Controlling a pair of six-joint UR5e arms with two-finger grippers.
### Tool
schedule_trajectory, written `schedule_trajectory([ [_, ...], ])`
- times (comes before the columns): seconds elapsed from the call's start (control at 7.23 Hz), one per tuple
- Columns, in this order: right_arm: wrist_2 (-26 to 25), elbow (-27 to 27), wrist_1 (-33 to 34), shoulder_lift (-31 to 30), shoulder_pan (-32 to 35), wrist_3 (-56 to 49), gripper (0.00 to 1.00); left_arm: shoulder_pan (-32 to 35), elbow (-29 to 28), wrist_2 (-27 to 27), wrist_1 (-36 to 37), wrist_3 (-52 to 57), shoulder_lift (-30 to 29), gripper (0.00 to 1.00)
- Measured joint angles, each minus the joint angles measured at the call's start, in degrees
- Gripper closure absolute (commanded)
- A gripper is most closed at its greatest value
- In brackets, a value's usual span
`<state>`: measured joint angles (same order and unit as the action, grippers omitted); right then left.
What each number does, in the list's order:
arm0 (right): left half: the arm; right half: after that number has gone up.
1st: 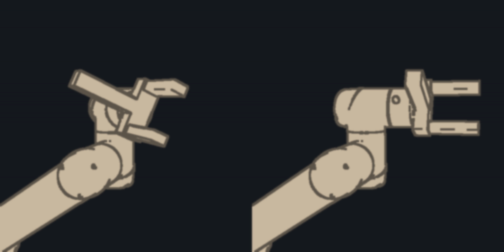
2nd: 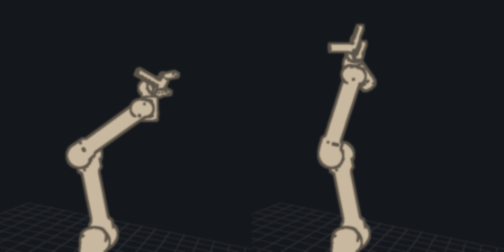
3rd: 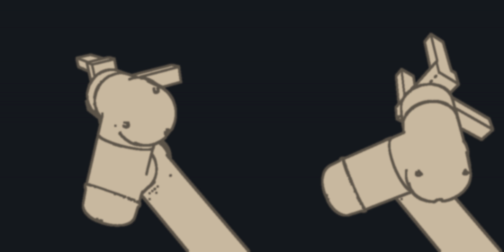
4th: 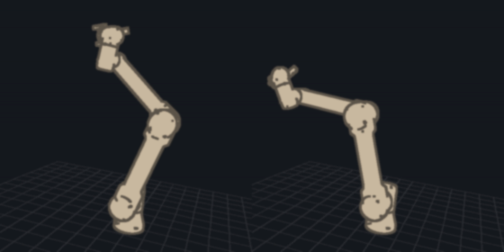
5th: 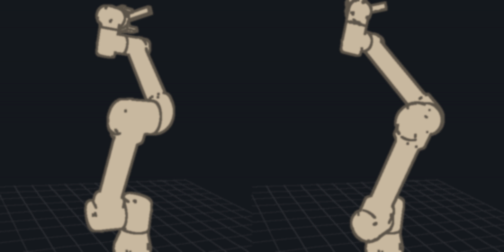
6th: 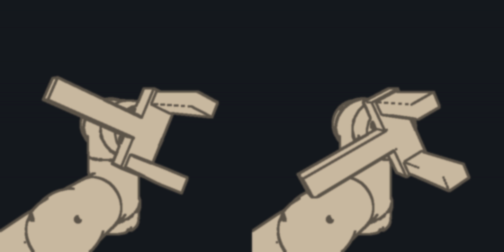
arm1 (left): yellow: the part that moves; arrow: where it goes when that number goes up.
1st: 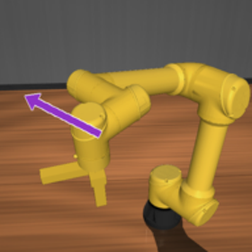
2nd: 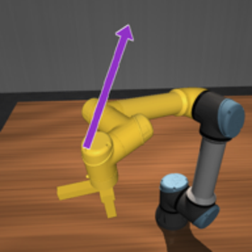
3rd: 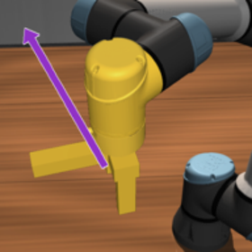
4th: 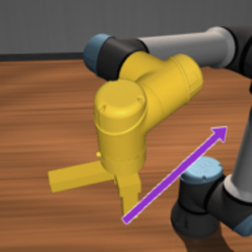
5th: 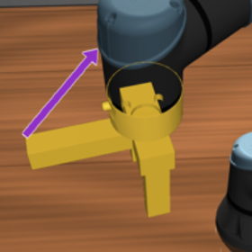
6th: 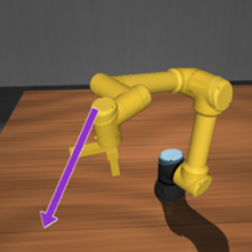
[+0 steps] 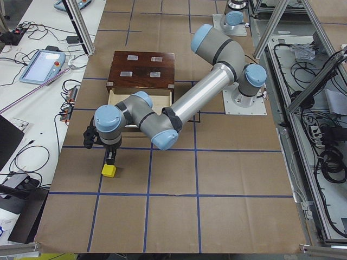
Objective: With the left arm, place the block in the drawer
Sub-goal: 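Release the handle and move the left gripper over the yellow cube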
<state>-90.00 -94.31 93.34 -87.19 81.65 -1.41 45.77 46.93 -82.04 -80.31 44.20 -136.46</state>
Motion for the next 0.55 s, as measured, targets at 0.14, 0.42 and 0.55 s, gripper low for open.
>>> schedule_trajectory([
  [0.14, 0.0, 0.0, 0.0, 0.0, 0.0, 0.0, 0.0, 0.0, -7.4, 0.0, -3.3, 1.5, -4.7, 0.01],
  [0.42, 0.0, 0.0, 0.0, 0.0, 0.0, 0.0, 0.0, 0.1, -21.7, 0.1, -9.6, 3.3, -13.8, 0.01],
  [0.55, 0.0, 0.0, 0.0, 0.0, 0.0, 0.0, 0.0, 0.3, -26.6, 0.1, -12.0, 3.8, -17.2, 0.02],
])
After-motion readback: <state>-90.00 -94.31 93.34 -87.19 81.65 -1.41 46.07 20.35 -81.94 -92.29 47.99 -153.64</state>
